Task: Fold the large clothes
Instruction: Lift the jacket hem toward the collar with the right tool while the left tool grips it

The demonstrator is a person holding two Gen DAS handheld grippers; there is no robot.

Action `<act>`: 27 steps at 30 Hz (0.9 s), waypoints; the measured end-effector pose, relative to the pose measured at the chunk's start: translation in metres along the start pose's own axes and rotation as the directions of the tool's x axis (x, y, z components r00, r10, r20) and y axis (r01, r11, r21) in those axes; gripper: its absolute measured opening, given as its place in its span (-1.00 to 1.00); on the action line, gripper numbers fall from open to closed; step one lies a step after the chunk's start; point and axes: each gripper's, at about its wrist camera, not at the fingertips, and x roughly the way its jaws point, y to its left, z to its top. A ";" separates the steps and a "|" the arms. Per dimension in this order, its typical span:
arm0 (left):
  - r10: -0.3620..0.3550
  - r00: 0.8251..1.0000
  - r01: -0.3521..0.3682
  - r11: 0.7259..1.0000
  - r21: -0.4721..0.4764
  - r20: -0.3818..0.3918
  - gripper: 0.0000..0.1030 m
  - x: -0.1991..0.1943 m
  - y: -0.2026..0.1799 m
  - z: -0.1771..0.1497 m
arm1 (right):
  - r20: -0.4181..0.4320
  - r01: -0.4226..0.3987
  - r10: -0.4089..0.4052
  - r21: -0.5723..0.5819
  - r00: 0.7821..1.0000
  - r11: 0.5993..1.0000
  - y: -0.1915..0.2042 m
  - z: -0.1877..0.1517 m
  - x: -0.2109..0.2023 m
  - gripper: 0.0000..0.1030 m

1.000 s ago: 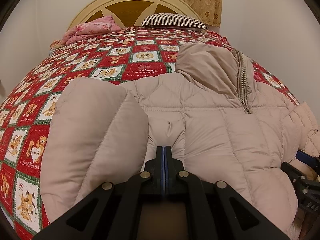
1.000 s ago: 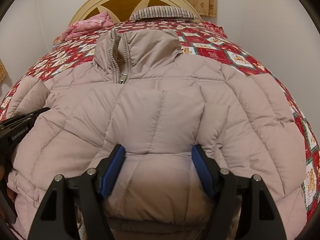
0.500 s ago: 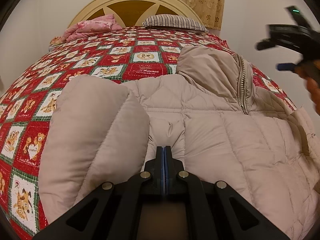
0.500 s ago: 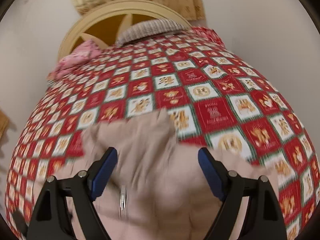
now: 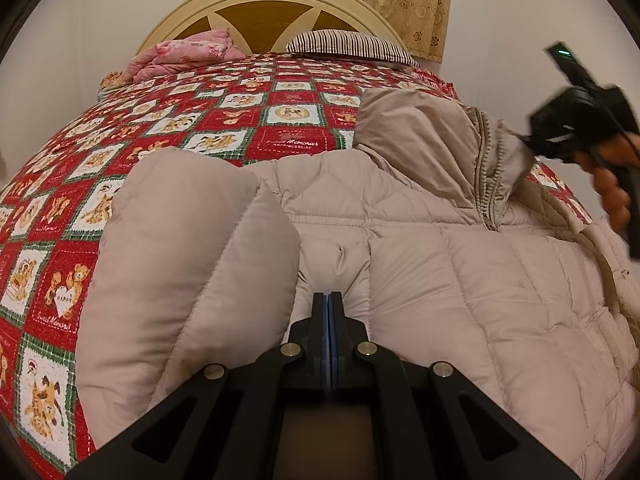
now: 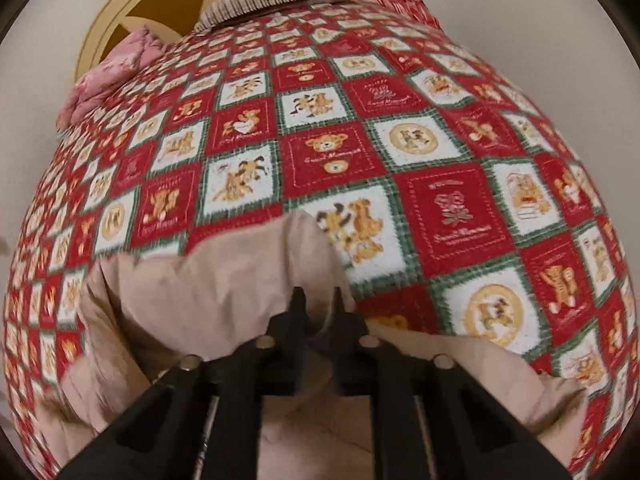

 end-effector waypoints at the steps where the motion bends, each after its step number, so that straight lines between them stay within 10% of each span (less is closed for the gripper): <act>1: 0.001 1.000 -0.001 1.000 0.001 0.000 -0.98 0.000 0.000 0.000 | 0.011 -0.007 0.007 -0.006 1.000 1.000 -0.002 -0.003 -0.005 -0.82; 10: 0.019 0.997 -0.020 1.000 0.012 0.071 -0.98 -0.035 -0.004 0.008 | 0.037 -0.019 0.018 0.038 0.999 0.999 -0.066 -0.065 -0.014 -0.87; 17: -0.005 0.974 -0.020 0.994 0.111 0.226 -0.96 -0.074 -0.028 0.085 | 0.080 -0.033 0.031 0.028 0.996 0.999 -0.069 -0.075 -0.007 -0.88; 27: -0.076 0.997 0.077 0.994 0.075 -0.019 -0.95 0.030 -0.028 0.107 | 0.134 -0.080 0.074 0.046 0.988 0.996 -0.079 -0.089 -0.002 -0.89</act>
